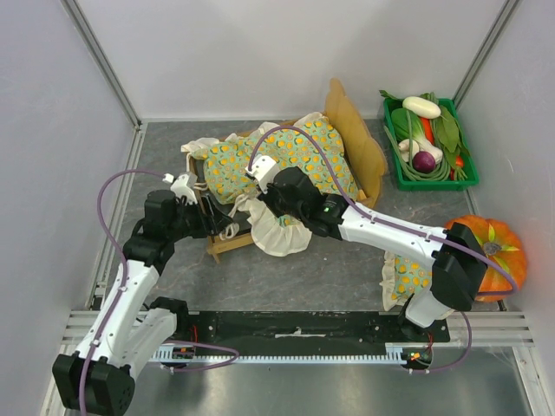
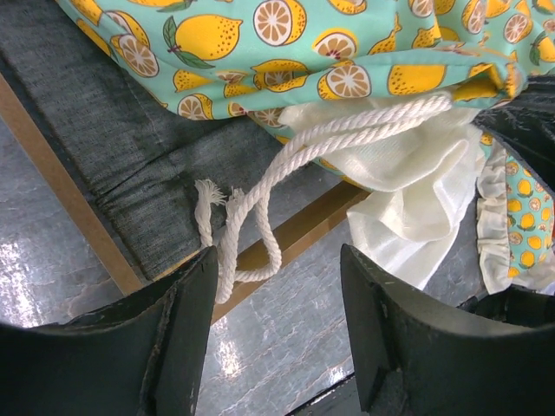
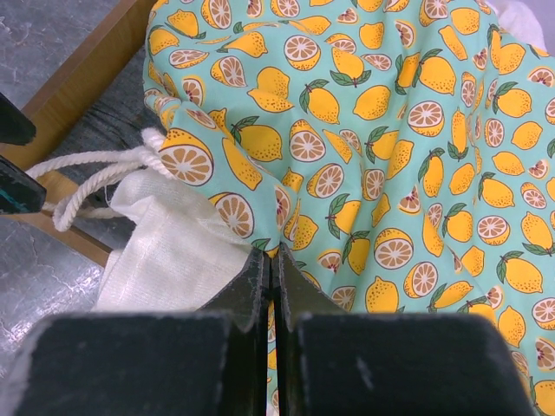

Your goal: Set up the pet bed

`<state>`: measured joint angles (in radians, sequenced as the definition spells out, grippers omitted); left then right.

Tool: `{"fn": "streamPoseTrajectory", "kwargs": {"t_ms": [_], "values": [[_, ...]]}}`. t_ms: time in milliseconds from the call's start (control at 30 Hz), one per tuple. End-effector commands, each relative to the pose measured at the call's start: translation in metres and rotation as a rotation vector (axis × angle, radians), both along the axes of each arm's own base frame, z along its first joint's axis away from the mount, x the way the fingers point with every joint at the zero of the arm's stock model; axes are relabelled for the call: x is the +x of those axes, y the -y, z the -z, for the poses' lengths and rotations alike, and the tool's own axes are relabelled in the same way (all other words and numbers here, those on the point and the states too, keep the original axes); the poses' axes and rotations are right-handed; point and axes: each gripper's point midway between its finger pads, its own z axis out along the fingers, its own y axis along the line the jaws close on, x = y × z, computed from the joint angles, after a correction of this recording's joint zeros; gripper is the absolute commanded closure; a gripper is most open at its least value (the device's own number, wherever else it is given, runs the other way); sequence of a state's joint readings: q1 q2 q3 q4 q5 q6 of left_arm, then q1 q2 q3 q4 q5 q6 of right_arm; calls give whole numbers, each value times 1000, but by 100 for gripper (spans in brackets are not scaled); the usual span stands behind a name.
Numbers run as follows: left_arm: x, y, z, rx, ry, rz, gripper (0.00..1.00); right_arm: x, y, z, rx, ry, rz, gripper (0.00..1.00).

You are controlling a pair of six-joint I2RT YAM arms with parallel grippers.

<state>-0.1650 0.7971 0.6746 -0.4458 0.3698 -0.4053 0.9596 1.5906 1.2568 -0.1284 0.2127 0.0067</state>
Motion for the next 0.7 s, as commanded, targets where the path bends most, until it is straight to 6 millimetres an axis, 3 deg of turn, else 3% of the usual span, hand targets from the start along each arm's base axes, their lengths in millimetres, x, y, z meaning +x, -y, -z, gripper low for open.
{"fn": "streamPoseTrajectory", "kwargs": {"t_ms": [0, 233, 433, 467, 500, 667], "values": [[4, 9, 3, -3, 21, 73, 36, 6, -5, -15, 35, 23, -21, 100], [6, 9, 17, 16, -41, 71, 47, 8, -8, -19, 51, 18, -41, 100], [5, 9, 18, 19, -55, 76, 80, 10, -7, -22, 63, 16, -40, 100], [3, 11, 17, 16, -59, 84, 94, 10, -8, -23, 66, 14, -43, 100], [3, 11, 12, 13, -54, 87, 98, 9, -7, -23, 67, 14, -45, 100], [-1, 17, -32, -27, 26, 123, 98, 9, -6, -25, 73, 13, -51, 100]]}}
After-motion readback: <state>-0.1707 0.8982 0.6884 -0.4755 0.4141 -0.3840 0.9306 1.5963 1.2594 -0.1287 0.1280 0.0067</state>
